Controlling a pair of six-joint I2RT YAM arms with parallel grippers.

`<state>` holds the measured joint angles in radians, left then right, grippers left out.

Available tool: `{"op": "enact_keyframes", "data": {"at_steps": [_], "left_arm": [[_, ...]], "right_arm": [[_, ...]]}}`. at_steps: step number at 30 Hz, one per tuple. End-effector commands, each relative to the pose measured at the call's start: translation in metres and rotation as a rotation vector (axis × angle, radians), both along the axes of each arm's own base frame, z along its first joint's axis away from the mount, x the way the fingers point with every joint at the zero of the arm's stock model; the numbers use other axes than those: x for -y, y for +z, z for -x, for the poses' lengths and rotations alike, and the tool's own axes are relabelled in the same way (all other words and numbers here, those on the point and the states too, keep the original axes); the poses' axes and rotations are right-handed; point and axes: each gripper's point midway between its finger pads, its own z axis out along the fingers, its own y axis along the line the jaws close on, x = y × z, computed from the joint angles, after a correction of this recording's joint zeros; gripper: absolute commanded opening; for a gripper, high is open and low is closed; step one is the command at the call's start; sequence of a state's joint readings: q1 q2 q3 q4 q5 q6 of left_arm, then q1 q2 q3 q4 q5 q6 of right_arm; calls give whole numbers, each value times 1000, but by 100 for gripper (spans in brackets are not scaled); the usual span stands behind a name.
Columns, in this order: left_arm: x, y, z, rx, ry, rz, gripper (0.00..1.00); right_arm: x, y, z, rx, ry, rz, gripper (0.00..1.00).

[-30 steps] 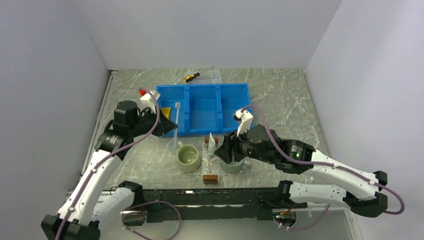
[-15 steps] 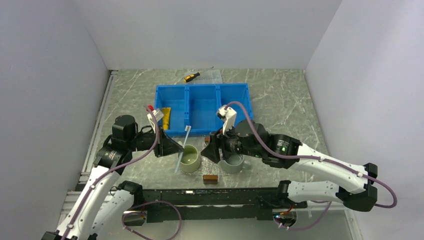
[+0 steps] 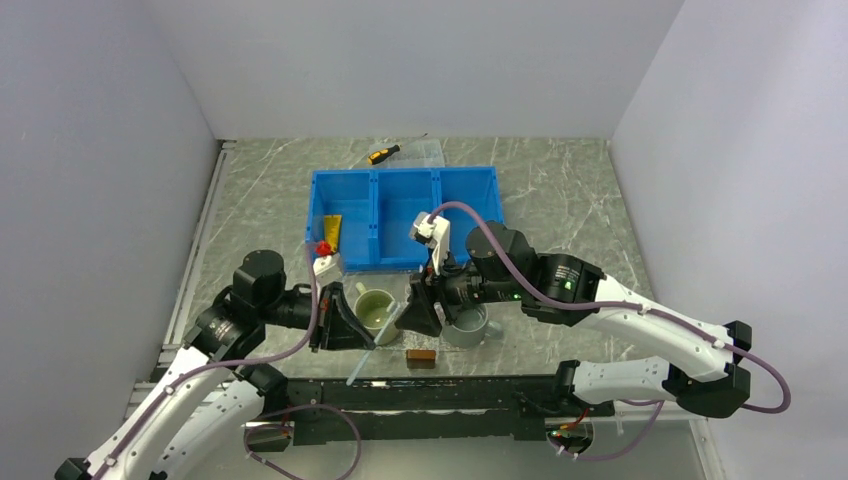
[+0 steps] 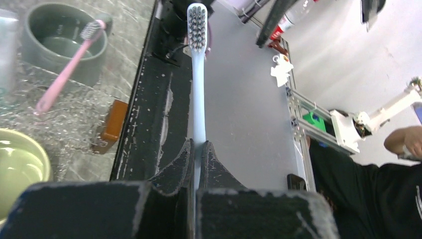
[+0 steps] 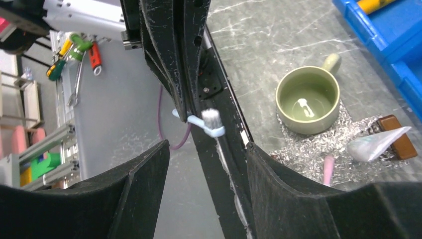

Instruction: Prepare toiletry sets of a toothbrush and toothpaste on the tray

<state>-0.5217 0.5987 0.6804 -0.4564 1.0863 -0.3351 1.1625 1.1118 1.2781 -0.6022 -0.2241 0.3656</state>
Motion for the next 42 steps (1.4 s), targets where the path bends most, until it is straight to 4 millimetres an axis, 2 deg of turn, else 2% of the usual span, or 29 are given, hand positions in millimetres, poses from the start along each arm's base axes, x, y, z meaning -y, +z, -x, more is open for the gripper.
{"op": "enact_keyframes", "data": {"at_steps": [1,6,11,24,32,36,42], "left_arm": [[-1,8,21,81,-96,35,0],[-2,9,34,117,-135,63,0],[-2,6,38,128,-138,60,0],[-1,1,38,131,-134,48,0],[-1,0,38,131,-131,43,0],[-1,0,38,131,-128,42,0],[-1,0,38,131,-126,41,0]], "right_arm": [[3,19,22,11,138,-53,61],[2,20,30,-9,182,-62,61],[-5,22,44,-54,269,-97,60],[-20,13,43,-87,291,-72,51],[-22,16,45,-84,309,-96,40],[-23,14,46,-87,317,-97,37],[-25,13,47,-89,329,-101,24]]}}
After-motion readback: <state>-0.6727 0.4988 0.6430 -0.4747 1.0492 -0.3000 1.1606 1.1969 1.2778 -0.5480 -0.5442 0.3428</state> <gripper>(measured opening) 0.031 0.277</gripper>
